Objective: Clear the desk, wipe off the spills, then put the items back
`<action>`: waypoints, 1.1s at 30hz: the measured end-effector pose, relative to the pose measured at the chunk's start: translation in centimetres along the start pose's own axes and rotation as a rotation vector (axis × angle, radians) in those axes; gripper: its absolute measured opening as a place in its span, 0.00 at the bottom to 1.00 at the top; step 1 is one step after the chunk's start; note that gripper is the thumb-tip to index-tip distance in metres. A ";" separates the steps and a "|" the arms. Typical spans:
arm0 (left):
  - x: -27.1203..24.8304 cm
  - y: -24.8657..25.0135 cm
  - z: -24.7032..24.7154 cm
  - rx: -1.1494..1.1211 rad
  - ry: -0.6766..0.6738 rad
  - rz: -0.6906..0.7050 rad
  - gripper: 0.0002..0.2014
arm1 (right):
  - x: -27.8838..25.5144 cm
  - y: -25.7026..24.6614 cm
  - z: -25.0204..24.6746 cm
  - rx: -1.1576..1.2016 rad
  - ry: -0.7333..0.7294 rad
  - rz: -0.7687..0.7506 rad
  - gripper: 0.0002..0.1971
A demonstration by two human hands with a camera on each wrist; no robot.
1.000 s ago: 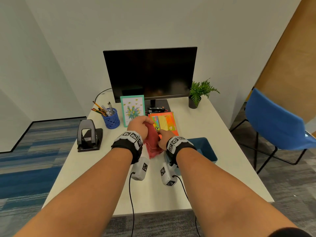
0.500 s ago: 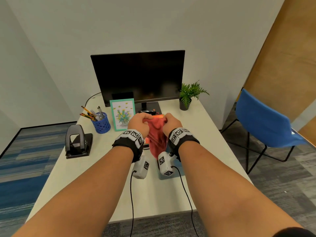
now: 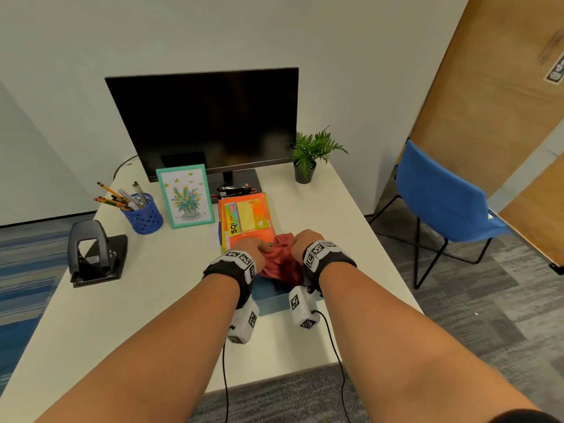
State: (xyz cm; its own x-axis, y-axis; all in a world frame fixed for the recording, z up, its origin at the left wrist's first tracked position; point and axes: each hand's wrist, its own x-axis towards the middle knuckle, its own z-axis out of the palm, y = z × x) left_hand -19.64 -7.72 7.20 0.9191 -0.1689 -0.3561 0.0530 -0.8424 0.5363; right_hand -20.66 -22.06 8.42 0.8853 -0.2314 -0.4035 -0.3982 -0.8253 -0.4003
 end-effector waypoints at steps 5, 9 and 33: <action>1.3 -1.4 0.4 0.083 -0.045 -0.110 0.24 | 1.2 0.5 0.4 -0.115 -0.071 0.007 0.14; 1.6 -1.8 0.8 0.149 -0.025 -0.164 0.26 | 2.2 0.3 0.6 -0.115 -0.037 -0.003 0.14; 1.8 -4.0 -0.7 0.201 -0.025 -0.210 0.26 | 1.4 1.5 1.3 -0.047 0.021 0.099 0.20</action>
State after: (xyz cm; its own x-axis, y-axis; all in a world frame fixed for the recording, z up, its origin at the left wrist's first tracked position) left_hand -17.93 -4.27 4.97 0.8860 0.0096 -0.4636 0.1607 -0.9442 0.2875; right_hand -20.36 -22.99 6.20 0.8472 -0.3229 -0.4219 -0.4725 -0.8211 -0.3203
